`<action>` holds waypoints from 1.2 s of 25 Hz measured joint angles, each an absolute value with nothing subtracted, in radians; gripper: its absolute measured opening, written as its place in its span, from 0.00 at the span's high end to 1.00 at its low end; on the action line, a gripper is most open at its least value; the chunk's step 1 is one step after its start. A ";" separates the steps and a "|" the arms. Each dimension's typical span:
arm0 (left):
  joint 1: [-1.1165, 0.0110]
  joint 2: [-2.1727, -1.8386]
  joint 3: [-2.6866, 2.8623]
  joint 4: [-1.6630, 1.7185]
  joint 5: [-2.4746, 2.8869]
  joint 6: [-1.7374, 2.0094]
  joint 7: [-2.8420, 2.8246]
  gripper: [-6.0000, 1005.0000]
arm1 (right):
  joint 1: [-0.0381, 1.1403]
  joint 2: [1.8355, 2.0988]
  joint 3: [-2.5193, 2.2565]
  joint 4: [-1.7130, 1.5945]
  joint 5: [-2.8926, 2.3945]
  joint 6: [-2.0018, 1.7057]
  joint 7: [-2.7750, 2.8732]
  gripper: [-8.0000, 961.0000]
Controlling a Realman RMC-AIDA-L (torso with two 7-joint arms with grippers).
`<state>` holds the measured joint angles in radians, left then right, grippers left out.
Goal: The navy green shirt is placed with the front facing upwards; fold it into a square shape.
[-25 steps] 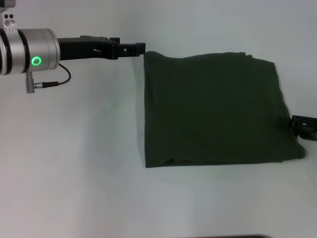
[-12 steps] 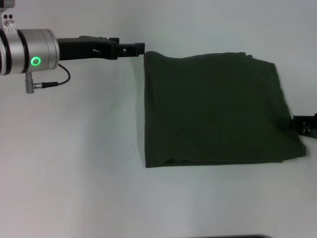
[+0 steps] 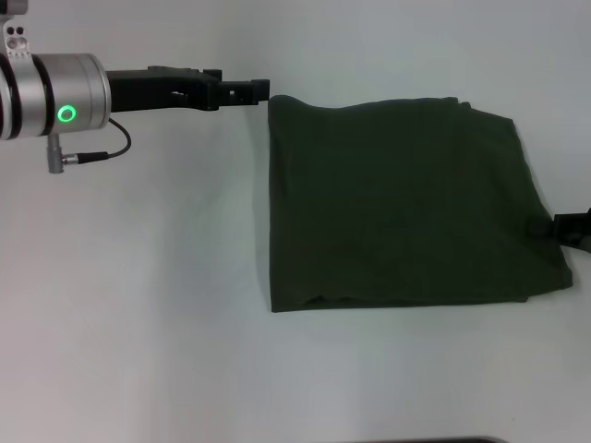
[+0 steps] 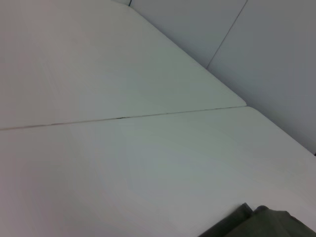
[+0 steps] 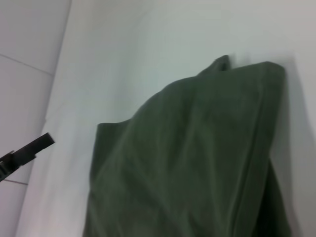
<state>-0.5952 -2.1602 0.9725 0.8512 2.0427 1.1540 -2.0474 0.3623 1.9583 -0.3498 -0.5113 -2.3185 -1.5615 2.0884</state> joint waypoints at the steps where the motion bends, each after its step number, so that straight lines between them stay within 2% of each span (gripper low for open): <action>1: -0.595 -2.161 0.973 0.850 2.042 1.154 -2.047 0.11 | 0.368 1.959 -0.349 -0.514 -2.318 -1.572 2.084 0.92; 3: -0.596 -2.161 0.972 0.844 2.042 1.154 -2.046 0.11 | 0.372 1.959 -0.348 -0.514 -2.317 -1.583 2.081 0.95; 30: -0.607 -2.158 0.957 0.843 2.034 1.155 -2.049 0.11 | 0.443 1.948 -0.339 -0.558 -2.303 -1.719 2.083 0.95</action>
